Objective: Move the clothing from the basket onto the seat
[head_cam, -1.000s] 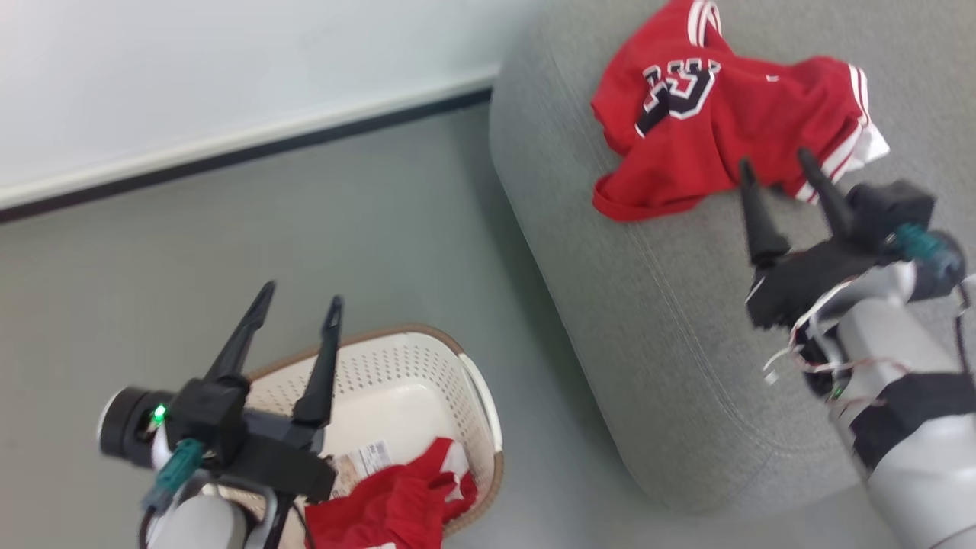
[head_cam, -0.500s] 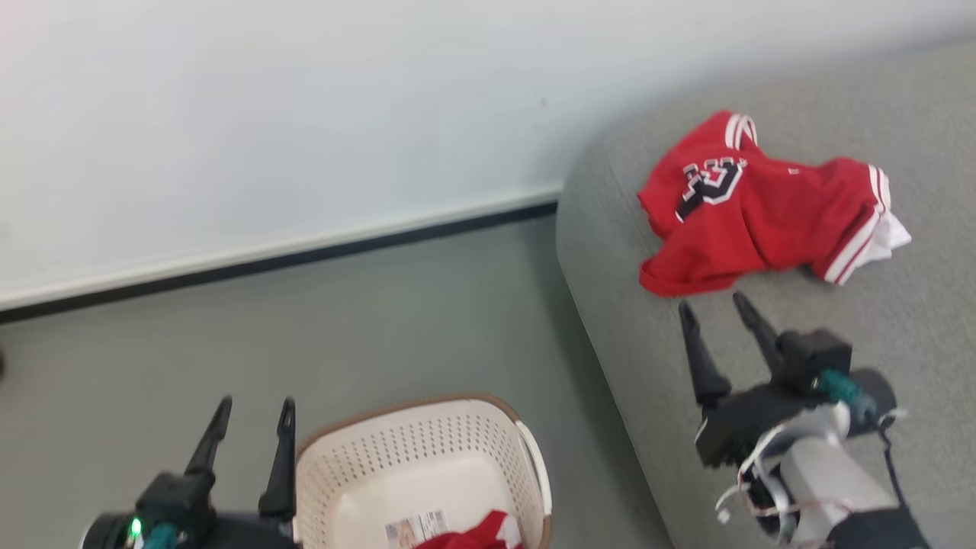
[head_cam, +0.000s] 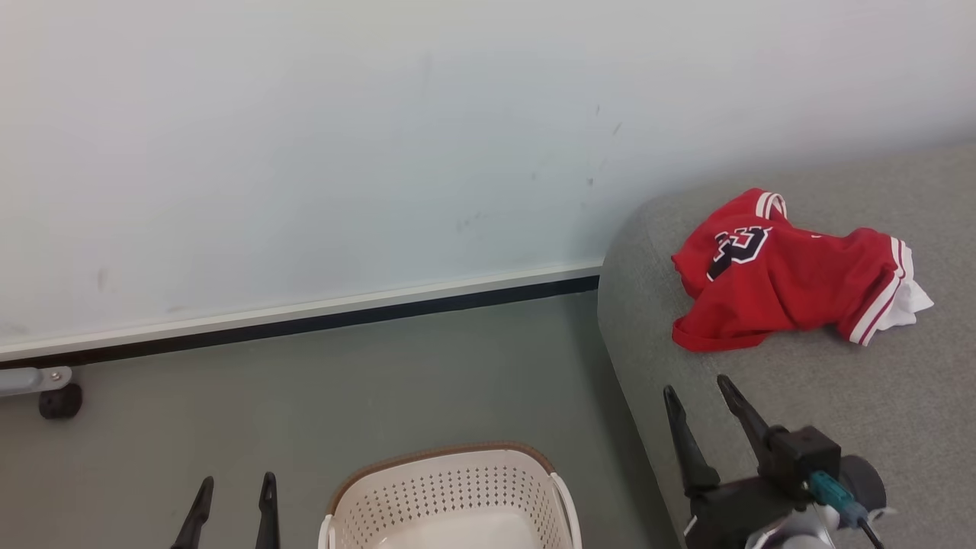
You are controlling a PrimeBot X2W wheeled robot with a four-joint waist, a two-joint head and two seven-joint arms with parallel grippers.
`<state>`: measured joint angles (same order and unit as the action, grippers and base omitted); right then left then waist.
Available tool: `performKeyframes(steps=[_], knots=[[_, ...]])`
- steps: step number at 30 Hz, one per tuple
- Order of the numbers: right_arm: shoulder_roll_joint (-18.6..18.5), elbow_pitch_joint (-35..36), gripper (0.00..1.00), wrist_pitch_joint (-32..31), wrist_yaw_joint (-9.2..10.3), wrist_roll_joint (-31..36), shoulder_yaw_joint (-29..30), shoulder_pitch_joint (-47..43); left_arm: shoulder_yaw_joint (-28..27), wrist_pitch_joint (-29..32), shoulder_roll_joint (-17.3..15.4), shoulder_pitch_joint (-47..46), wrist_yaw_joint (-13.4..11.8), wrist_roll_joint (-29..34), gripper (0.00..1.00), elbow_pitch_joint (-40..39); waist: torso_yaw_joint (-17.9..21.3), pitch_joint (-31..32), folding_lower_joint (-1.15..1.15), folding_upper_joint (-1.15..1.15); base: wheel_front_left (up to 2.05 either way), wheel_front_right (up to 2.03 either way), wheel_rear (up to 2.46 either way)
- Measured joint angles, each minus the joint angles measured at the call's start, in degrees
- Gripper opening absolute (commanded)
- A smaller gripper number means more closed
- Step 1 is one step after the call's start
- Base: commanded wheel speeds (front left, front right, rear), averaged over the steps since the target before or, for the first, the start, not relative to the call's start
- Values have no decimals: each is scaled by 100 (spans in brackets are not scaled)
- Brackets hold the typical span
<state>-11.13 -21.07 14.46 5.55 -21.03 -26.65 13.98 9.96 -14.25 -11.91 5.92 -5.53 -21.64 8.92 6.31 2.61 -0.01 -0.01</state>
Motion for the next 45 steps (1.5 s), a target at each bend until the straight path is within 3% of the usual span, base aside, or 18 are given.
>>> performKeyframes(steps=[13,40,45], knots=[[-62,726,100,0,100,43,216,-771,-194,-4,74,293,-23,-1,100,-219,-131,131,1,1,0,0,0],[-59,1363,100,0,151,244,630,-1017,-345,-4,67,397,-51,53,100,-524,-122,-157,1,1,0,0,0],[-57,1573,100,1,152,292,826,-1017,-249,-5,-8,347,38,97,100,-578,-113,-359,2,1,0,0,0]])
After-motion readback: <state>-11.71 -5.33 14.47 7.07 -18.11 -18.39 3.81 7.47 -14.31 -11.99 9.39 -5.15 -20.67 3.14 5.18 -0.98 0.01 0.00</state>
